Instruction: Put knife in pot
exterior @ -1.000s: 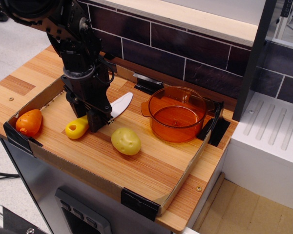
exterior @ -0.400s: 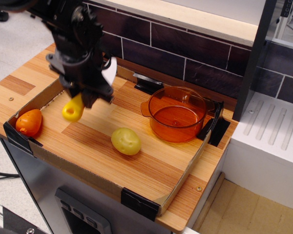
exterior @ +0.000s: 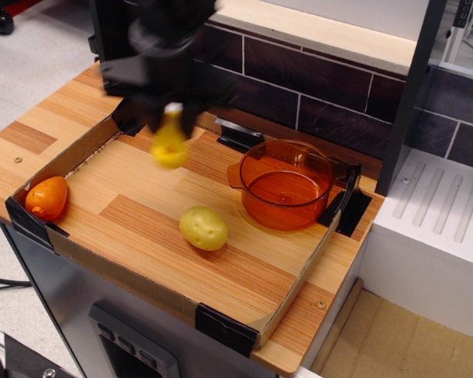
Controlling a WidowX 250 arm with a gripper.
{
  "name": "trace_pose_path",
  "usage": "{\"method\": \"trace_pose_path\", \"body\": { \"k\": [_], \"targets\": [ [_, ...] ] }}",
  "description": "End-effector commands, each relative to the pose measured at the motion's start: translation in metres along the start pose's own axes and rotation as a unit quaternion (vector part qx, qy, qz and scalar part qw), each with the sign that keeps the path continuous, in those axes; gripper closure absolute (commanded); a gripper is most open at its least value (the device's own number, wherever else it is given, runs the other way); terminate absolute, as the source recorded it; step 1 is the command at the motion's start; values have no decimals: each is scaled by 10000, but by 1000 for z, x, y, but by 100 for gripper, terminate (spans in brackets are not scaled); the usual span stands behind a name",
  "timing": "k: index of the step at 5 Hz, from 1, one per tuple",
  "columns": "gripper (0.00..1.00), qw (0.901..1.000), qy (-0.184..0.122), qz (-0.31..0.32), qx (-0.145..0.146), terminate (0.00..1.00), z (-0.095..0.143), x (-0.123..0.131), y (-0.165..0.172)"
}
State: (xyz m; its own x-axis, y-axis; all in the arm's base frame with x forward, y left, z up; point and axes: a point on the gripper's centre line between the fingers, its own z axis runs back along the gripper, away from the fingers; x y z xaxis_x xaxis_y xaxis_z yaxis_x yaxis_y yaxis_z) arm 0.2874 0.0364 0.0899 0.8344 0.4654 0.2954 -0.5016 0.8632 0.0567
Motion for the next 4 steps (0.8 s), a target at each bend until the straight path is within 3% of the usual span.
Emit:
{"method": "trace_pose_path", "body": {
  "k": [1,3,4],
  "targets": [
    [100,9846,508,1604,-482,0,18,34,-43],
    [100,9782,187,2038,-357,0,-9,30,-64],
    [100,9804,133,1955,-191,0,-23,24,-71]
  ]
}}
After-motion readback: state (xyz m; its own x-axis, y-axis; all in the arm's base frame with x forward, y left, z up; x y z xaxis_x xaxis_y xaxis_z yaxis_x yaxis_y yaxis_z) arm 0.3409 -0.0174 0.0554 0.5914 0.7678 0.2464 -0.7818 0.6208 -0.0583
